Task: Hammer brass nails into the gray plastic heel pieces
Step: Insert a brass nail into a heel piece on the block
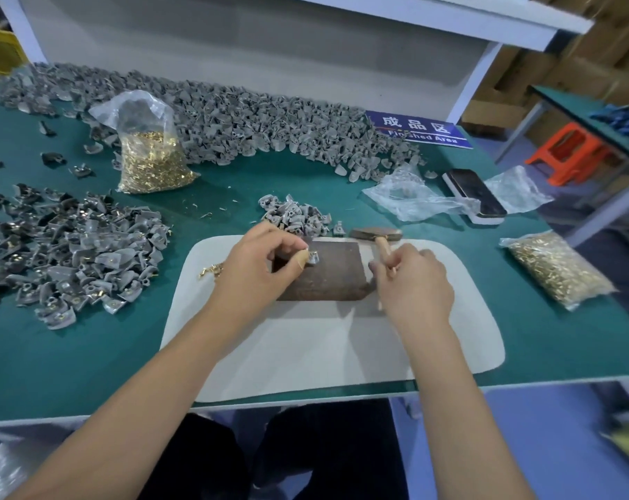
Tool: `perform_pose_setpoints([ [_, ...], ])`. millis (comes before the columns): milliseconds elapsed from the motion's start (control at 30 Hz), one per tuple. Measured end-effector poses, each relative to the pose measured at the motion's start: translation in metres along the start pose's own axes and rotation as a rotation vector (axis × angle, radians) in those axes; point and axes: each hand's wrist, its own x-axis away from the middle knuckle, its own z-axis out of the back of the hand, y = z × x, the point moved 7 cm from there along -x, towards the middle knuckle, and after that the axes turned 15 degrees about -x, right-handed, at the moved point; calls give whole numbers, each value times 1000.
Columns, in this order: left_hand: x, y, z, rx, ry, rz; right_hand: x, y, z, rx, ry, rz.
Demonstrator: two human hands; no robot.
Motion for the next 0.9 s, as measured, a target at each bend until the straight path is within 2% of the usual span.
perform_pose_setpoints([
  [100, -1, -3, 3, -36, -7, 21, 6, 14, -6, 74, -42, -100],
  [300, -2, -6, 9, -46, 35, 57, 3, 13, 19, -11, 3, -27],
  [367, -2, -9, 10, -45, 57, 89, 4, 7, 33, -180, 4, 40],
  [400, -2, -11, 10, -47, 56, 101, 5, 4, 36, -351, -32, 32],
  [467, -3, -11, 10, -53, 44, 106, 13, -2, 32, -737, -171, -77],
  [500, -3, -11, 10, -63, 38, 103, 19, -6, 27, -835, -259, -115],
  [533, -3, -10, 10, -80, 33, 98, 26, -11, 21, -847, -346, -98],
  [600, -4, -9, 12, -115, 23, 81, 37, -20, 13, -721, -424, 56],
  [667, -5, -8, 14, -128, 15, 63, 44, -24, 9, -561, -416, 192],
  [767, -6, -7, 16, -138, 6, 46, 45, -23, 6, -421, -390, 230],
  [900, -7, -5, 16, -161, 4, 29, 47, -35, 16, -424, -276, 291],
])
